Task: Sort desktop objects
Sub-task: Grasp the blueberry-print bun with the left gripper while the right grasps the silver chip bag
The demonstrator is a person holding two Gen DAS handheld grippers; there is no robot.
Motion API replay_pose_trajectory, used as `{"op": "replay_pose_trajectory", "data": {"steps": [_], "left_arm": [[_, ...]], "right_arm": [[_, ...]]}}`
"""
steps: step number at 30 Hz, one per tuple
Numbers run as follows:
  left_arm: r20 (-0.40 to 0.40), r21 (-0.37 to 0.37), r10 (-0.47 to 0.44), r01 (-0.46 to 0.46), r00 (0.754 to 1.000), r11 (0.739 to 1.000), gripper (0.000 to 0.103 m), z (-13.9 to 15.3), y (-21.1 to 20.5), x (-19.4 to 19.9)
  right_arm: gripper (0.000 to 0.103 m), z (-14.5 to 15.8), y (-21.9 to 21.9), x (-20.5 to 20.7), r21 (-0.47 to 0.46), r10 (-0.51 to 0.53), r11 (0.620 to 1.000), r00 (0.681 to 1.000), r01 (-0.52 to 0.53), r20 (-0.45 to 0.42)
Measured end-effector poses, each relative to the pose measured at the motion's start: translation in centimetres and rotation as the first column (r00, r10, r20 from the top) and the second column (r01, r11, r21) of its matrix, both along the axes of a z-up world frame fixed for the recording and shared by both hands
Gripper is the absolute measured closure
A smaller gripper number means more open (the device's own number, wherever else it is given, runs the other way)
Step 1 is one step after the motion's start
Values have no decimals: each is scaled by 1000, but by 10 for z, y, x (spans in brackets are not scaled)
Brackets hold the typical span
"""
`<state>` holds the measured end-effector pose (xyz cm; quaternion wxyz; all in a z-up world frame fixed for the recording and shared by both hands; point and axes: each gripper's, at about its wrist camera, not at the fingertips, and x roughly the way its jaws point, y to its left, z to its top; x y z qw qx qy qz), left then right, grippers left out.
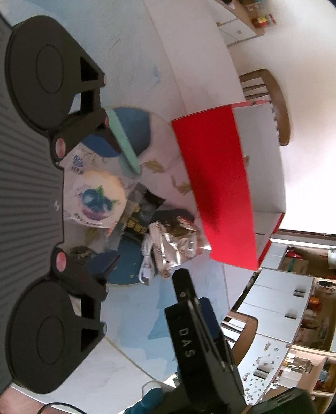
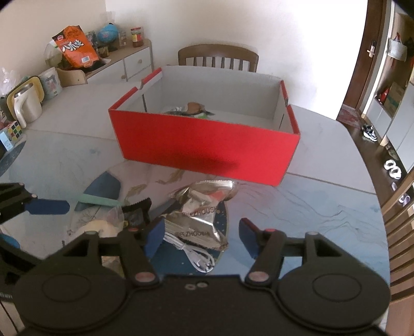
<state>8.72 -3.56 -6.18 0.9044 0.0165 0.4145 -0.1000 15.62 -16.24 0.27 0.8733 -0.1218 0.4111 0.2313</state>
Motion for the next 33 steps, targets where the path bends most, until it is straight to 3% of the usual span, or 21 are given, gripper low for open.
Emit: {"op": "replay_pose_trajectory", "data": {"steps": [2,5,18,33], "left_arm": [[4,-8,4,-4,1000,1000,14,-4,2,-1],[2,-21,7,-7,1000,1000,0,-10,5,-1],[-26,-24,-30,29,999,999,0,-32,7,5],[-5,1,-27,27,1000,1000,2,-46,9,9]], "right_arm": [[36,-3,1,2,6,-7,1000,1000,7,-4],[21,-6,2,3,12,-19,1000,1000,19,16],[18,-28,14,24,11,-61,998,998,61,-1],[19,-53,27,45,-11,-108,994,994,108,-28]]}}
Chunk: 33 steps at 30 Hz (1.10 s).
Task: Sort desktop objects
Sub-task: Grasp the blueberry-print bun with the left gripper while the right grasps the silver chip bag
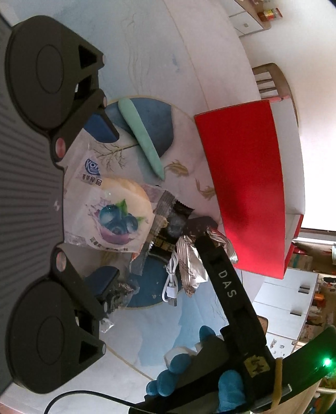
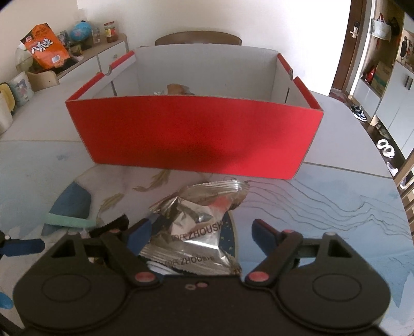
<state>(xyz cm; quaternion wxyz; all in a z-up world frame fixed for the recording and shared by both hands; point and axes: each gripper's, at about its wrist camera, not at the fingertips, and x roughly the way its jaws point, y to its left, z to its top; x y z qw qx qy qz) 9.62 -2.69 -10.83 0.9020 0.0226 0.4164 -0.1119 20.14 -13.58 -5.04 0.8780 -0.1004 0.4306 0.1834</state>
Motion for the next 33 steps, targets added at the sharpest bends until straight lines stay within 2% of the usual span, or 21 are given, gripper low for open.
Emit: {"op": "replay_pose_trajectory", "data": {"steps": [9,13,16,20,23,27,29,33], "left_arm": [[47,46,-37,34,998,998,17,-2,-6,-3],[51,54,-41,38,998,998,18,-5,-6,-3],[55,59,-37,34,998,998,23,-6,-5,-2],[74,66,-44,39,996,997,33,-6,-7,-3],[87,70,-46,40,995,997,38,-5,-8,-4],[90,74,-47,40,995,996,44,-4,-9,-4],[86,75,-47,41,995,996,44,-4,-9,-3],[71,59,-16,12,997,998,45,-2,-6,-2]], "right_arm": [[20,-9,1,8,5,-22,1000,1000,22,-19],[21,-12,2,8,-4,-19,1000,1000,19,-20],[22,-13,3,8,-5,-21,1000,1000,21,-19],[32,-13,3,8,-1,-22,1000,999,22,-22],[34,-12,4,8,-2,-21,1000,999,21,-24],[49,-10,4,9,6,-20,1000,999,20,-29],[52,-9,5,9,8,-17,1000,999,17,-30],[52,-8,6,9,-2,-12,1000,999,12,-34]]}}
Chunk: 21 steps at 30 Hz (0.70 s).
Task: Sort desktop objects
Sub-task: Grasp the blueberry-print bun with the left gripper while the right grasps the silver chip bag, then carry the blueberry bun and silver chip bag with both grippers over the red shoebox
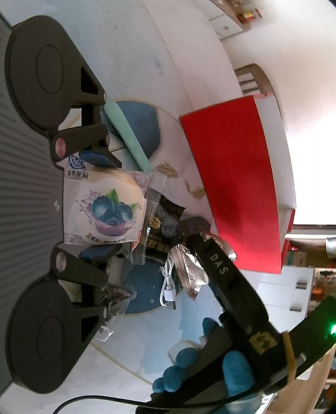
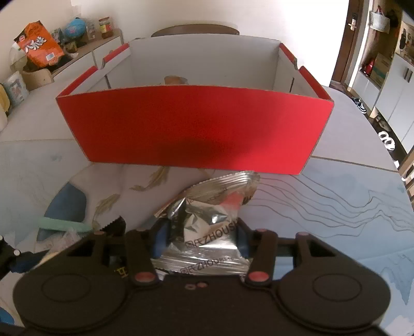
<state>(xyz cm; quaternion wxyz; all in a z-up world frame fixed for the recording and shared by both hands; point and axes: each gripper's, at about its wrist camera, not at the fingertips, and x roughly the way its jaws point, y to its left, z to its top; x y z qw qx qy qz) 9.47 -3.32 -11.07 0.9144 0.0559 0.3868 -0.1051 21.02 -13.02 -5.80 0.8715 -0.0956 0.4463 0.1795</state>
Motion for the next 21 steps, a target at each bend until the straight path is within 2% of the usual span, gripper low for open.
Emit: {"op": "replay_pose_trajectory", "data": {"steps": [13,21], "left_arm": [[-11,-36,49,-49,999,998,47,12,9,1],[0,-28,54,-54,999,998,48,23,6,-2]], "right_arm": [[53,15,-7,-3,-3,1,1000,1000,-1,16],[53,28,-13,-6,12,12,1000,1000,-12,22]]}}
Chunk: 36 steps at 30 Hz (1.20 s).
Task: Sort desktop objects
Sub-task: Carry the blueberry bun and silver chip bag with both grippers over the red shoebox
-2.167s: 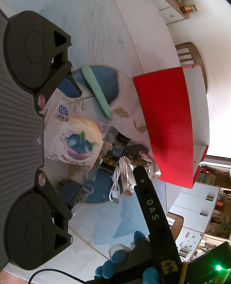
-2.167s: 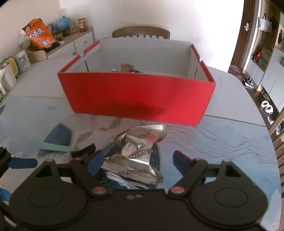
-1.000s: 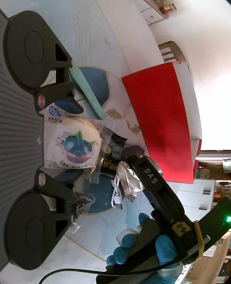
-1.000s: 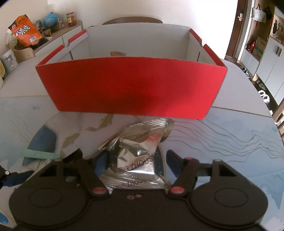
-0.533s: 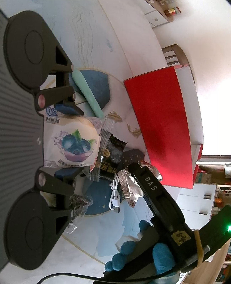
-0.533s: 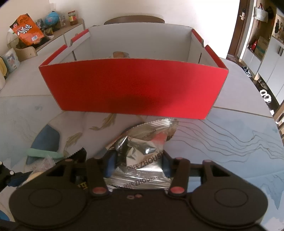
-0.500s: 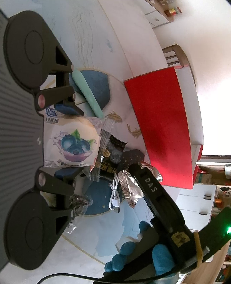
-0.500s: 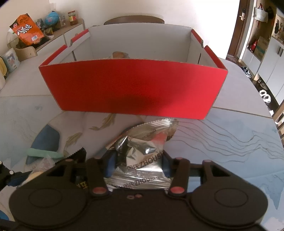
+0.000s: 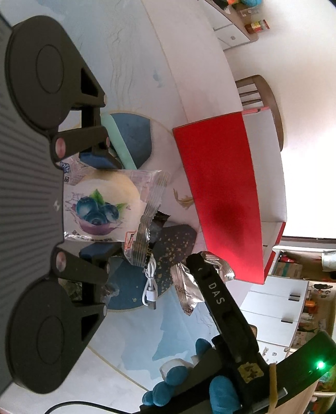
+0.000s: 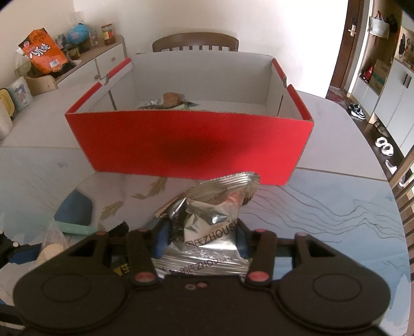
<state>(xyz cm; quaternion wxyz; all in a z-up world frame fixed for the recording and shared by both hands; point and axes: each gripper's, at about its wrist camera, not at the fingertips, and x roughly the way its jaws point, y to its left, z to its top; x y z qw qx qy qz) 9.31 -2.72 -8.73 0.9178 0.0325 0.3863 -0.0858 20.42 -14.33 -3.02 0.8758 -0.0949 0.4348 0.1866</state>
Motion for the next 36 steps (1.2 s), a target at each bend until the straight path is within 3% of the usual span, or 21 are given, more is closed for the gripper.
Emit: {"op": "replay_pose_trajectory", "data": {"steps": [15,31,36], "left_arm": [[23,5,15,-15,1000,1000,48,34,-9,0],[37,-62,49,-46,998,997,48,83,-10,8],[25,-116,68,-65,997,991,48,99,-2,16]], "right_arm": [[53,27,-7,-17,38,15,999,999,-16,29],[53,72,-20,-42,104,22,994,996,-31,85],[53,88,-25,-46,113,25,993,993,-38,114]]}}
